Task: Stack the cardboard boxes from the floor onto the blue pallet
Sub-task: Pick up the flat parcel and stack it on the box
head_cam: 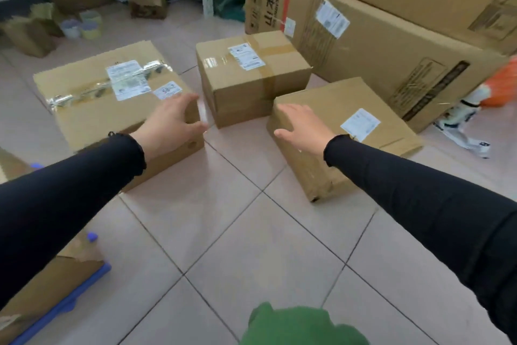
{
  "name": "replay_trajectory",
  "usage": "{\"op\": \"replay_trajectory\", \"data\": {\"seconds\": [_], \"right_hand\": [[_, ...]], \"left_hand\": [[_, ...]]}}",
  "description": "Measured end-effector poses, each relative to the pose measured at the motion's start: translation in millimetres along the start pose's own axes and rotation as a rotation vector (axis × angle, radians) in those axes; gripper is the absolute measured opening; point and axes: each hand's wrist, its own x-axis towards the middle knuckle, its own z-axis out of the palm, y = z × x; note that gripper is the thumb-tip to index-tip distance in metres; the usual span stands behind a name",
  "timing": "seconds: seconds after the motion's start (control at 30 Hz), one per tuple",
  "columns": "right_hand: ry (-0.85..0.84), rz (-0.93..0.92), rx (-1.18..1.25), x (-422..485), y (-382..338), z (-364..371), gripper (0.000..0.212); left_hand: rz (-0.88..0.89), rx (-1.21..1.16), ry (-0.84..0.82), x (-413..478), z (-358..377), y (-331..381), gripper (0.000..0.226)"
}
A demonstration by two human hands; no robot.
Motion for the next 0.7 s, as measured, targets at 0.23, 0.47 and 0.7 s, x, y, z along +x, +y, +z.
{"op": "replay_trajectory", "data": {"seconds": [0.23, 0.47, 0.7], "right_hand": [[0.059, 0.318, 0.058, -14, 171, -9, 0.069], [0.041, 0.537, 0.022, -9, 282, -6, 0.07], [0.011, 0.713, -0.017, 10, 327, 6, 0.081]], "left_hand": [[0.047, -0.081, -0.198, 70, 106, 108, 0.079], [-0.129, -0.29, -0.366, 104, 185, 156, 0.094], [-0.337, -0.651, -0.468, 113, 230, 160, 0.099]]}}
